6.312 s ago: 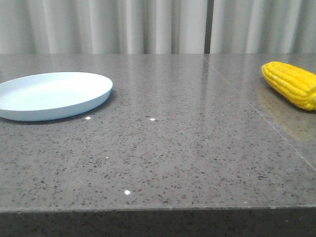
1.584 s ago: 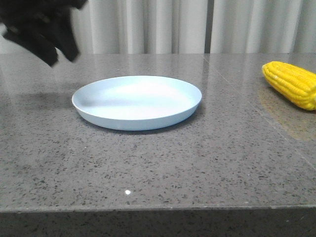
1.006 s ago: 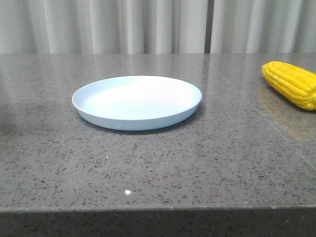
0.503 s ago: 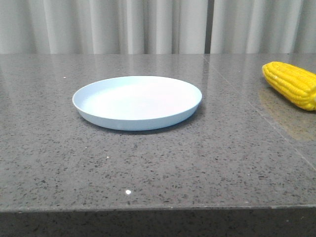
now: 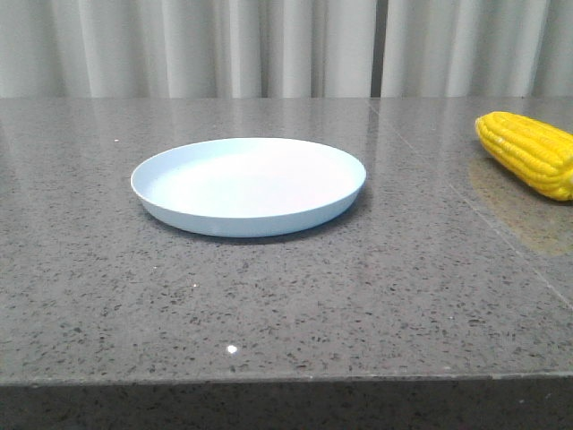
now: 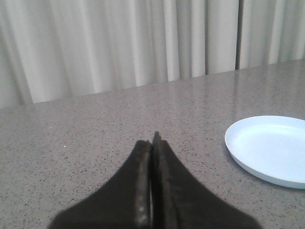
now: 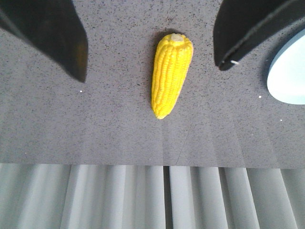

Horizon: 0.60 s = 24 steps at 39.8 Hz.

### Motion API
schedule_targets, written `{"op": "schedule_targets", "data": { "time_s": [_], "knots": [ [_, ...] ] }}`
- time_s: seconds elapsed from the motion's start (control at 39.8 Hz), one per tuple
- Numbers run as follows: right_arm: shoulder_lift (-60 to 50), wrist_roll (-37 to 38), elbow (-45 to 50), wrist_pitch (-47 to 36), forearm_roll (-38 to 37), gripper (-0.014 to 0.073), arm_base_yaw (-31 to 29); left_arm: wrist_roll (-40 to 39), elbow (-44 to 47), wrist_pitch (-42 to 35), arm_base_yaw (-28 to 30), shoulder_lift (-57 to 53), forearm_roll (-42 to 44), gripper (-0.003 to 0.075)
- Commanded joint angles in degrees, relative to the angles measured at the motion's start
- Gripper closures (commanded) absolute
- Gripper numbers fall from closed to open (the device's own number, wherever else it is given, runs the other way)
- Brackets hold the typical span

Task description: Place corn on plate with both arms

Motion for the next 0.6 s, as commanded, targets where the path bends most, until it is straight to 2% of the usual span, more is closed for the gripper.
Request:
{"op": "schedule_targets", "data": {
  "time_s": [0.0,0.13,0.45,0.58],
  "knots": [
    [1.69,-0.25,-2.04,-4.49,-0.42,0.0023,0.12,-0.51,-1.4,-4.61,-0.46,0.7,0.5,0.0741],
    [8.09,-0.25,-4.01,-3.73,-0.42,0.0023,0.12,-0.51,-1.4,-4.61,-0.46,0.7,0.5,0.0741],
    [35.65,-0.25,-17.55,4.59,1.94,0.0021,0.12,-0.51,-1.4,-4.61,-0.46,0.7,0.5,0.0741],
    [44.96,-0.25,-22.62,6.57,3.14,-0.0029,0.17,-0.51,-1.4,-4.61,-0.46,0.7,0.5,0.0741]
  ]
}}
